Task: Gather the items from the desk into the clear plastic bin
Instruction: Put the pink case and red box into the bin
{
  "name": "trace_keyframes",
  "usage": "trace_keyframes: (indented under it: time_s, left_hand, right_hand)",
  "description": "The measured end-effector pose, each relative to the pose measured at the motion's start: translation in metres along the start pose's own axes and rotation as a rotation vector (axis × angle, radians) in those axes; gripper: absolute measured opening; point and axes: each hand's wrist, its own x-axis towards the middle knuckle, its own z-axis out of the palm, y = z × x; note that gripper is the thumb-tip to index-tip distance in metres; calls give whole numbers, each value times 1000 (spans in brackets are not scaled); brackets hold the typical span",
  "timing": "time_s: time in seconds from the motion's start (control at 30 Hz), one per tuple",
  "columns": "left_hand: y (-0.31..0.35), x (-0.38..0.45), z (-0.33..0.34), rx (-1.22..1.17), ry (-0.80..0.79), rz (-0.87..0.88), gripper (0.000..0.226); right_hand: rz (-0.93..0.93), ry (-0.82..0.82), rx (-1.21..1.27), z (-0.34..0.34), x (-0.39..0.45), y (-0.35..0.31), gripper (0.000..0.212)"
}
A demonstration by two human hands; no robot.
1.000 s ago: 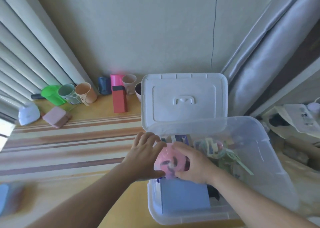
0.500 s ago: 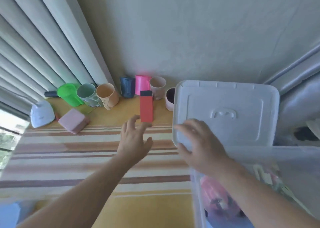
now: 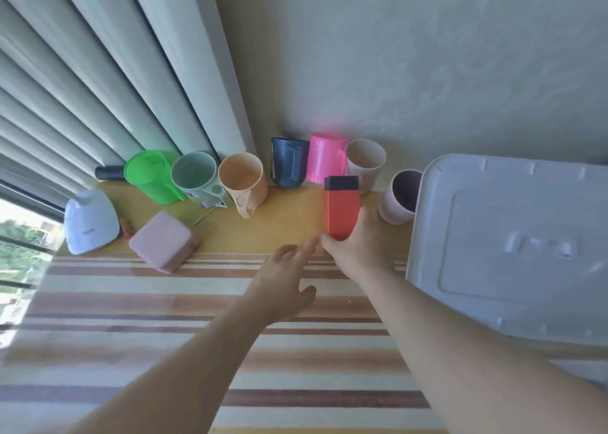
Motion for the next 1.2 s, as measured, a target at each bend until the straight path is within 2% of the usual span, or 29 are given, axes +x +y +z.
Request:
trace_keyframes:
  time_s: [0.07, 0.1, 0.17, 0.23, 0.3, 0.4, 0.43, 0.53, 0.57, 0.67, 0.77, 0.97, 1.07, 1.13, 1.2]
  left_hand:
    - [-24, -15, -9, 34, 172, 0, 72]
    - [-40, -22, -16, 62, 278, -37, 64]
    - [-71, -37, -36, 112, 444, -213, 59]
    - [-99, -48, -59, 131, 532, -423, 67]
    - [-128, -50, -78, 172, 503, -582, 83]
    - [-170, -43, -89, 113, 275, -737, 115]
    - [-178, -42, -87, 90, 227, -748, 116]
    - [-178, -48, -70, 48, 287, -720, 87]
    - [-170, -53, -62, 41, 308, -716, 84]
    - [-132, -78, -33, 57, 286, -616, 98]
    - [-85, -115, 6, 47, 197, -494, 107]
    - [29, -201, 90, -4, 105, -398, 95]
    - [79, -223, 100, -50, 82, -332, 107]
    - [109, -226, 90, 32, 195, -228, 114]
    - [141, -224, 69, 91, 402, -135, 112]
  right_hand:
    - [15, -27, -12, -4, -11, -3, 47]
    - [8, -52, -20, -6, -18, -3, 47]
    - [-44, -109, -40, -8, -35, -4, 54]
    - [-94, -166, -67, -11, -51, -5, 54]
    - [-107, -236, -73, -12, -64, -5, 50]
    - [-82, -288, -96, -8, -80, 0, 44]
    - [-74, -287, -118, -7, -85, 2, 44]
    - [-56, -284, -136, -4, -97, 7, 47]
    - [-51, -292, -130, -4, -102, 8, 48]
    - [-37, -328, -121, -10, -115, 10, 49]
    - [-18, -371, -88, -21, -132, 12, 55]
    - [-34, -368, -9, -59, -168, 16, 49]
    - [-97, -376, 27, -99, -187, 19, 48]
    - [-133, -391, 99, -134, -199, 25, 47]
    - [-170, -381, 188, -176, -213, 34, 46]
